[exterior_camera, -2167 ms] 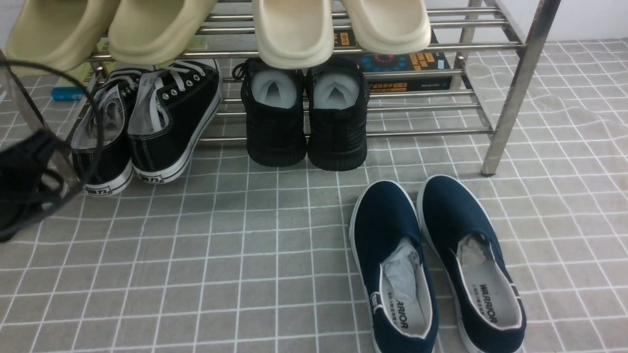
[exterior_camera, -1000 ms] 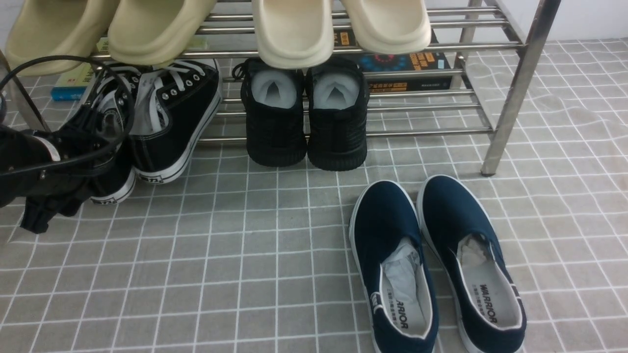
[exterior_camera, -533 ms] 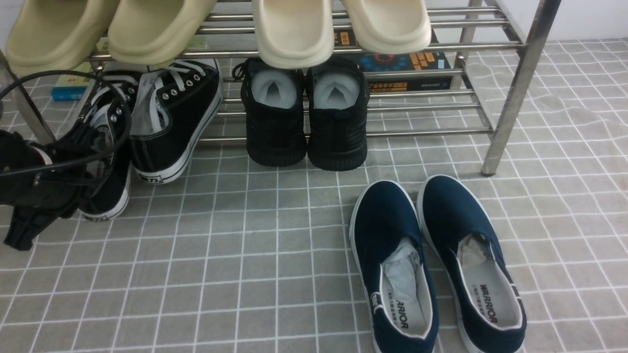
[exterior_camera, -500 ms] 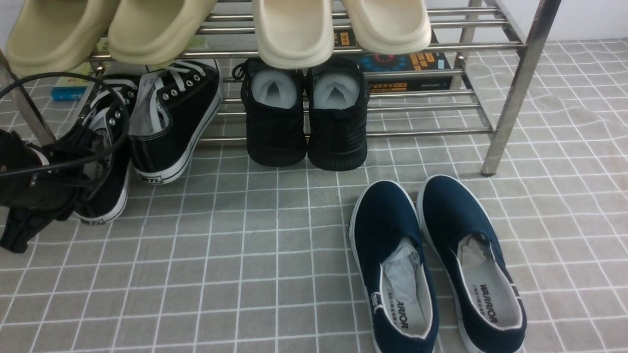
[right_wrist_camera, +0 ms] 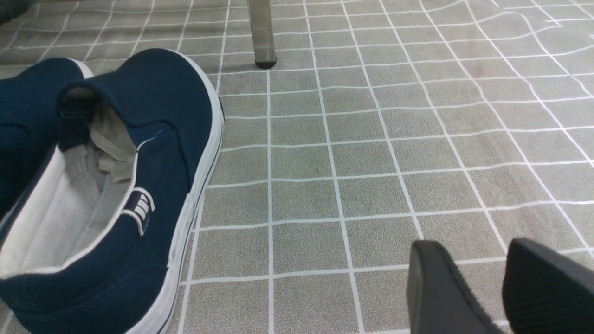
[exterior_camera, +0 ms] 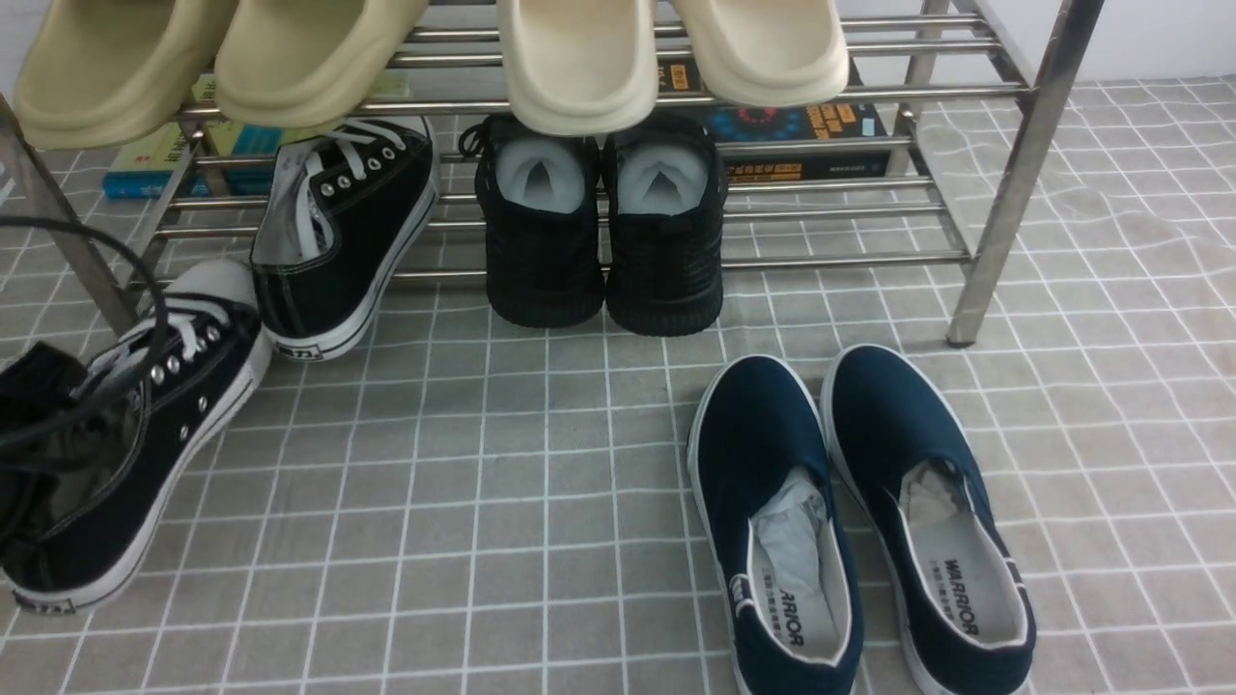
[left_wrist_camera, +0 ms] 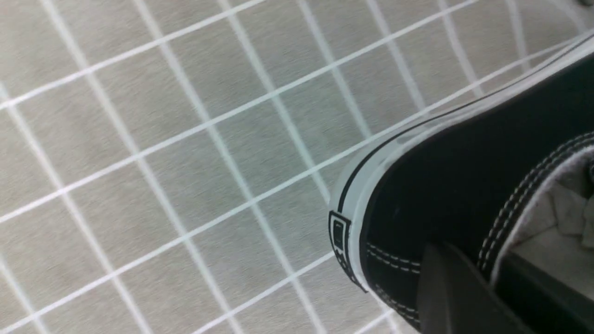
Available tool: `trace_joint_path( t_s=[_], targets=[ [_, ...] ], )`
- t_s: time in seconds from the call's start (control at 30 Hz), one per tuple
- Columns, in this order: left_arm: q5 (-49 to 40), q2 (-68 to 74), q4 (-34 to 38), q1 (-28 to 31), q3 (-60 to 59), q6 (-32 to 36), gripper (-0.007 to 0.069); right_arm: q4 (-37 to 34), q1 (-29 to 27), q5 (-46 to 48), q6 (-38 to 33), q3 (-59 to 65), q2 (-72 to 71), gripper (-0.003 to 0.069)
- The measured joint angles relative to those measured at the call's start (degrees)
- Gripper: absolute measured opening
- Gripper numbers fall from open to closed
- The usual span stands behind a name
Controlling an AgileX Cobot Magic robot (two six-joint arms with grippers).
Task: Take the shoes off the shelf with your hand from the grey coffee tablecloth.
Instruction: 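Set the held shoe down on the floor in front of the rack with the left gripper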
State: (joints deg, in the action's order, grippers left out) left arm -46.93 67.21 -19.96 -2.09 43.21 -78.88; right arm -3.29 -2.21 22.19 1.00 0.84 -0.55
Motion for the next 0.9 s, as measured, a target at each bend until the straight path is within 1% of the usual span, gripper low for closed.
trace_joint_path(
  t_s=[0.17, 0.27, 0.33, 0.4, 0.43, 0.5, 0.53, 0.57, 0.6, 0.67, 0.7, 0.73, 0.8, 0.83, 0.9],
  targets=[
    [0.05, 0.52, 0.77, 0.00, -4.04, -0.10, 0.0051, 0.00, 0.00, 0.00, 0.00, 0.00, 0.00, 0.0239],
    [0.41, 0.61, 0.88, 0.00, -4.44, 0.10, 0.0054, 0.00, 0.00, 0.00, 0.00, 0.00, 0.00, 0.0239],
    [0.43, 0.61, 1.04, 0.00, -4.44, 1.45, 0.0067, 0.00, 0.00, 0.00, 0.00, 0.00, 0.00, 0.0239],
    [0.43, 0.61, 2.27, 0.00, -4.44, 4.81, 0.0094, 0.00, 0.00, 0.00, 0.00, 0.00, 0.00, 0.0239],
    [0.43, 0.61, 3.18, 0.00, -4.46, 6.74, 0.0111, 0.00, 0.00, 0.00, 0.00, 0.00, 0.00, 0.0239],
    [0.23, 0.61, 6.08, 0.00, -4.38, 12.90, 0.0172, 0.00, 0.00, 0.00, 0.00, 0.00, 0.00, 0.0239],
    [0.13, 0.61, 6.66, 0.00, -4.33, 13.60, 0.0187, 0.00, 0.00, 0.00, 0.00, 0.00, 0.00, 0.0239],
    [-0.22, 0.61, 7.75, 0.00, -4.08, 17.05, 0.0218, 0.00, 0.00, 0.00, 0.00, 0.00, 0.00, 0.0239],
    [-0.93, 0.61, 9.34, 0.00, -3.16, 21.30, 0.0276, 0.00, 0.00, 0.00, 0.00, 0.00, 0.00, 0.0239],
    [-2.24, 0.61, 10.53, 0.00, -0.33, 25.63, 0.0372, 0.00, 0.00, 0.00, 0.00, 0.00, 0.00, 0.0239],
    [-2.24, 0.61, 10.53, 0.00, -0.04, 25.86, 0.0372, 0.00, 0.00, 0.00, 0.00, 0.00, 0.00, 0.0239],
    [-2.36, 0.61, 10.69, 0.00, 2.16, 27.11, 0.0425, 0.00, 0.00, 0.00, 0.00, 0.00, 0.00, 0.0239],
    [-1.10, 0.61, 11.05, 0.00, 5.33, 27.95, 0.0471, 0.00, 0.00, 0.00, 0.00, 0.00, 0.00, 0.0239],
    [-0.55, 0.61, 11.16, 0.00, 5.92, 27.96, 0.0477, 0.00, 0.00, 0.00, 0.00, 0.00, 0.00, 0.0239],
    [5.31, 1.35, 12.49, 0.00, 9.27, 28.30, 0.0496, 0.00, 0.00, 0.00, 0.00, 0.00, 0.00, 0.0239]
  ],
)
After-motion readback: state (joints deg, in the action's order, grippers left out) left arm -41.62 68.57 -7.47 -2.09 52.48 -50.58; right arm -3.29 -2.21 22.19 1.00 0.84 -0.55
